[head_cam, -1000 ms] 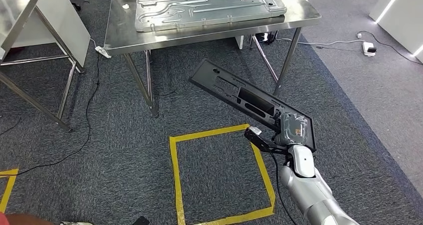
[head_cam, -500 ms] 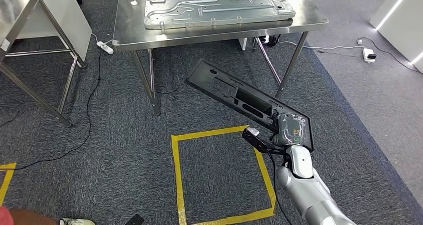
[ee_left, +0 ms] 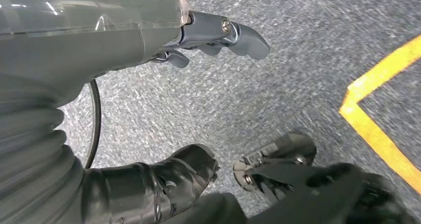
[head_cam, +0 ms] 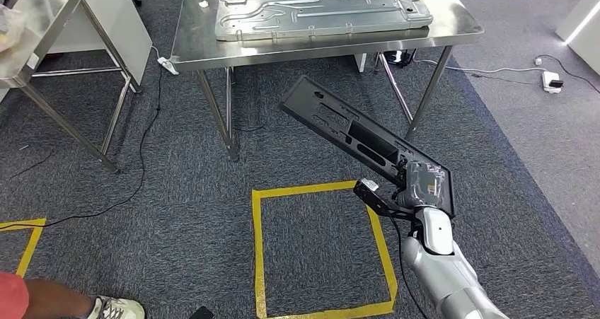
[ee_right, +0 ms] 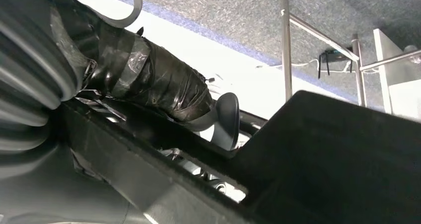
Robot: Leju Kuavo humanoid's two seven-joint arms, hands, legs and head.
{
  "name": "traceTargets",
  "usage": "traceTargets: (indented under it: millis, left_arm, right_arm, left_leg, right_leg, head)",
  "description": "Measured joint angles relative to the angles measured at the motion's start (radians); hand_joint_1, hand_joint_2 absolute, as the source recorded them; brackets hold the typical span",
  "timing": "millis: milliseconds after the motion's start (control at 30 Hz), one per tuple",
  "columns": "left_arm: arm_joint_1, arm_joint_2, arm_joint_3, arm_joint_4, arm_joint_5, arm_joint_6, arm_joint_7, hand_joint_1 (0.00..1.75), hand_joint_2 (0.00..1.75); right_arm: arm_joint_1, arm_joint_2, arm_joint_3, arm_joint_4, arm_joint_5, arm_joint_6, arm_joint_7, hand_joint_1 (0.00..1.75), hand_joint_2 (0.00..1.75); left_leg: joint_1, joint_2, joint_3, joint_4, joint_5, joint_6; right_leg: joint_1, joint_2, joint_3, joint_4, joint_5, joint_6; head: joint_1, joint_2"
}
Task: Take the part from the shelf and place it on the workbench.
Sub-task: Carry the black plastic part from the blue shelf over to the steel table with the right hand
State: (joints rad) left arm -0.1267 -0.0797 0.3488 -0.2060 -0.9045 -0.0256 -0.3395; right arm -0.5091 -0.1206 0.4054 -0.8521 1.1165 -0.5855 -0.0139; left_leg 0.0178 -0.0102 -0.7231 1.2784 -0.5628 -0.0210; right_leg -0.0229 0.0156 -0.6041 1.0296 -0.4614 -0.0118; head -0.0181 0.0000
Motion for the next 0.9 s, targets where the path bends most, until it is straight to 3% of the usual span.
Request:
traceTargets:
  millis: [33,133,200,300,367,433,467,500,533,633,700,800,867,900]
  left_arm:
    - [0.000,0.000,0.000,0.000,0.000,0.000,0.000,0.00,1.75]
    - [-0.001,0.003,0.000,0.000,0.000,0.000,-0.001,0.00,1.75]
    - [-0.002,0.003,0.000,0.000,-0.001,0.000,-0.002,0.00,1.75]
    - [-0.002,0.001,-0.001,0.000,-0.009,-0.002,-0.001,0.00,1.75]
    - [-0.004,0.000,-0.002,0.000,-0.015,-0.005,0.001,0.00,1.75]
    - [-0.007,0.000,-0.002,0.000,-0.018,-0.006,0.004,0.00,1.75]
    - [-0.008,0.000,-0.002,0.000,-0.018,-0.006,0.004,0.00,1.75]
    - [-0.009,-0.001,-0.002,0.000,-0.018,-0.006,0.005,0.00,1.75]
    - [-0.010,-0.001,-0.002,0.000,-0.018,-0.006,0.005,0.00,1.75]
    - [-0.011,-0.003,-0.002,0.000,-0.016,-0.003,0.002,0.00,1.75]
    - [-0.011,-0.004,-0.002,0.000,-0.010,0.001,-0.001,0.00,1.75]
    - [-0.006,-0.002,-0.001,0.000,-0.001,0.004,-0.004,0.00,1.75]
    - [-0.003,-0.001,0.000,0.000,0.002,0.006,-0.007,0.00,1.75]
    - [-0.001,-0.002,0.000,0.000,0.003,0.006,-0.007,0.00,1.75]
  right_arm:
    - [0.003,-0.001,-0.003,-0.002,-0.002,0.000,-0.002,1.75,1.75]
    - [0.006,-0.005,-0.009,-0.011,-0.003,0.001,-0.006,1.75,1.75]
    - [0.007,-0.008,-0.012,-0.016,-0.003,-0.001,-0.006,1.75,1.75]
    - [0.005,-0.014,-0.016,-0.023,0.020,-0.003,-0.006,1.75,1.75]
    - [-0.008,-0.020,-0.016,-0.030,0.042,0.013,-0.009,1.75,1.75]
    - [-0.032,-0.027,-0.015,-0.035,0.056,0.049,-0.012,1.75,1.75]
    - [-0.044,-0.032,-0.014,-0.037,0.059,0.069,-0.012,1.75,1.75]
    - [-0.055,-0.038,-0.012,-0.040,0.058,0.086,-0.011,1.75,1.75]
    - [-0.067,-0.044,-0.011,-0.045,0.054,0.101,-0.010,1.75,1.75]
    - [-0.109,-0.066,-0.003,-0.068,0.025,0.144,-0.015,1.75,1.75]
    - [-0.134,-0.089,0.001,-0.089,-0.007,0.181,-0.031,1.75,1.75]
    - [-0.162,-0.130,0.008,-0.122,-0.065,0.252,-0.065,1.75,1.75]
    - [-0.182,-0.158,0.018,-0.145,-0.095,0.289,-0.086,1.75,1.75]
    - [-0.192,-0.170,0.023,-0.153,-0.104,0.299,-0.093,1.75,1.75]
  left_leg:
    - [0.000,0.001,0.013,-0.029,0.024,0.002]
    - [-0.004,0.002,0.100,-0.209,0.104,0.014]
    - [-0.008,0.001,0.122,-0.255,0.109,0.020]
    - [-0.005,0.003,0.127,-0.267,0.115,0.037]
    - [-0.002,0.005,0.130,-0.276,0.121,0.050]
    - [-0.004,0.005,0.129,-0.275,0.121,0.055]
    - [-0.005,0.005,0.129,-0.273,0.120,0.056]
    - [-0.005,0.004,0.129,-0.271,0.119,0.057]
    - [-0.005,0.003,0.129,-0.268,0.118,0.056]
    - [-0.007,0.000,0.125,-0.253,0.109,0.048]
    - [-0.011,0.000,0.120,-0.249,0.107,0.039]
    - [-0.011,0.001,0.115,-0.243,0.101,0.025]
    - [-0.008,0.003,0.087,-0.180,0.060,0.015]
    - [-0.006,0.004,0.060,-0.120,0.028,0.011]
  right_leg:
    - [0.001,0.000,0.001,0.000,-0.001,0.000]
    - [0.004,0.000,0.002,0.003,-0.004,0.007]
    - [0.007,0.000,0.001,0.002,-0.004,0.016]
    - [0.006,-0.002,-0.002,0.007,-0.010,0.033]
    - [0.003,-0.006,-0.035,0.075,-0.053,0.041]
    - [0.002,-0.008,-0.096,0.207,-0.113,0.047]
    - [0.001,-0.009,-0.122,0.260,-0.128,0.049]
    - [0.001,-0.009,-0.133,0.280,-0.123,0.051]
    - [0.000,-0.010,-0.123,0.258,-0.099,0.051]
    - [0.001,-0.012,-0.035,0.073,-0.013,0.045]
    - [0.006,-0.012,-0.011,0.022,-0.007,0.036]
    - [0.005,-0.012,-0.011,0.015,-0.003,0.019]
    - [0.001,-0.014,-0.009,0.009,0.001,0.007]
    - [0.001,-0.015,-0.009,0.008,0.001,0.003]
  head:
    - [0.000,0.000]
    - [0.000,0.000]
    - [0.000,0.000]
    - [0.000,0.000]
    - [0.001,0.000]
    - [0.001,0.000]
    - [0.001,0.000]
    - [0.001,0.000]
    - [0.001,0.000]
    - [0.001,0.000]
    - [0.001,0.000]
    - [0.001,0.000]
    - [0.000,0.000]
    - [0.001,0.000]
